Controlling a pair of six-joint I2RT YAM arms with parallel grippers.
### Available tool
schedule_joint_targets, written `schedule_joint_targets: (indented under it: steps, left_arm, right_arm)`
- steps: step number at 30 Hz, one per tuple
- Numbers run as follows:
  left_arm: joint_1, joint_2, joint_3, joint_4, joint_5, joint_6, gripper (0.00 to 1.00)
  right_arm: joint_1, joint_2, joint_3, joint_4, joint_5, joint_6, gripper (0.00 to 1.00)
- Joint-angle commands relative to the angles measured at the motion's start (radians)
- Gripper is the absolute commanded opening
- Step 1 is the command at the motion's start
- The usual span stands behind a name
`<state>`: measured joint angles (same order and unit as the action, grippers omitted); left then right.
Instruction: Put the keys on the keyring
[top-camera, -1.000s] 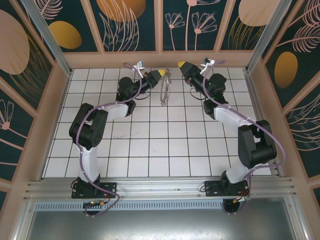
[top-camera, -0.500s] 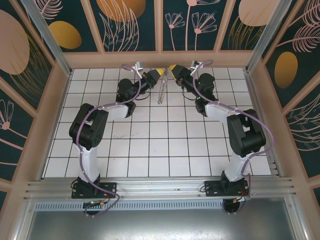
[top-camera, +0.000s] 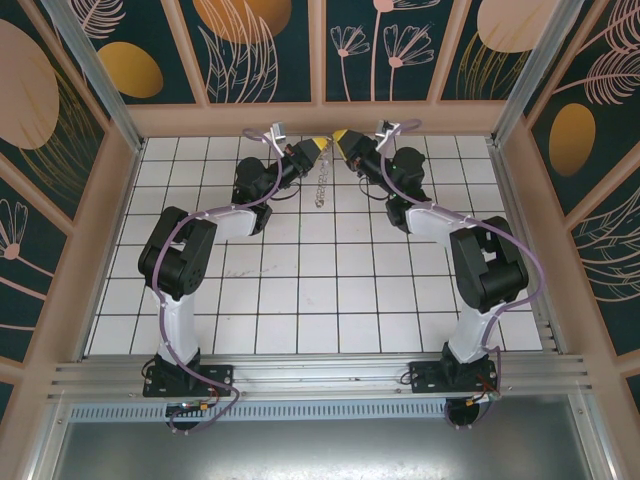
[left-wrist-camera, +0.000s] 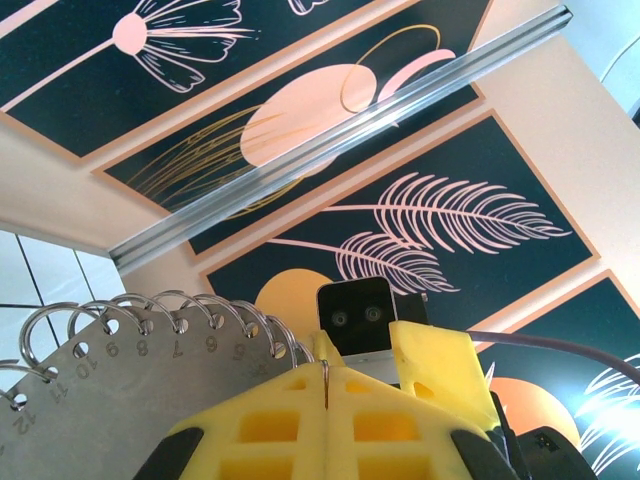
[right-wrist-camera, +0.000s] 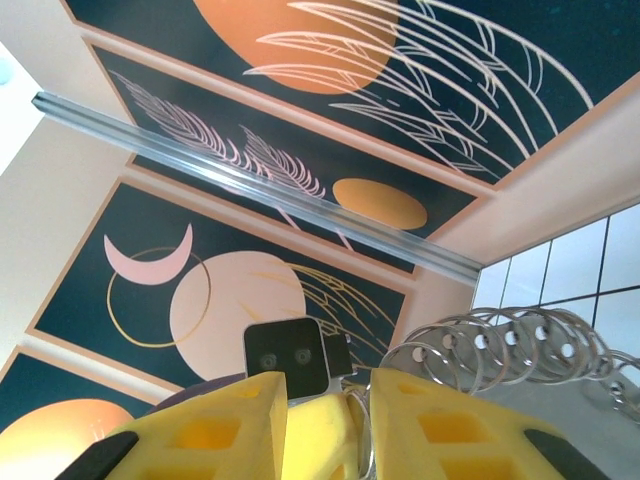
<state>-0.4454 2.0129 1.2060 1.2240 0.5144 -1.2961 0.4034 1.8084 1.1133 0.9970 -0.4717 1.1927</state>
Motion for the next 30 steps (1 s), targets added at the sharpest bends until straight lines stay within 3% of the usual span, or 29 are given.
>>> schedule_joint_targets:
  steps: [1, 30]
  left_arm:
    - [-0.009, -0.040, 0.006, 0.077, -0.003, -0.009, 0.00]
    - [-0.010, -0.042, 0.009, 0.080, -0.004, -0.010, 0.00]
  right_arm:
    - [0.017, 0.017, 0.045, 0.057, -0.018, 0.010, 0.28]
    - [0.018, 0.038, 0.020, 0.074, -0.012, 0.019, 0.29]
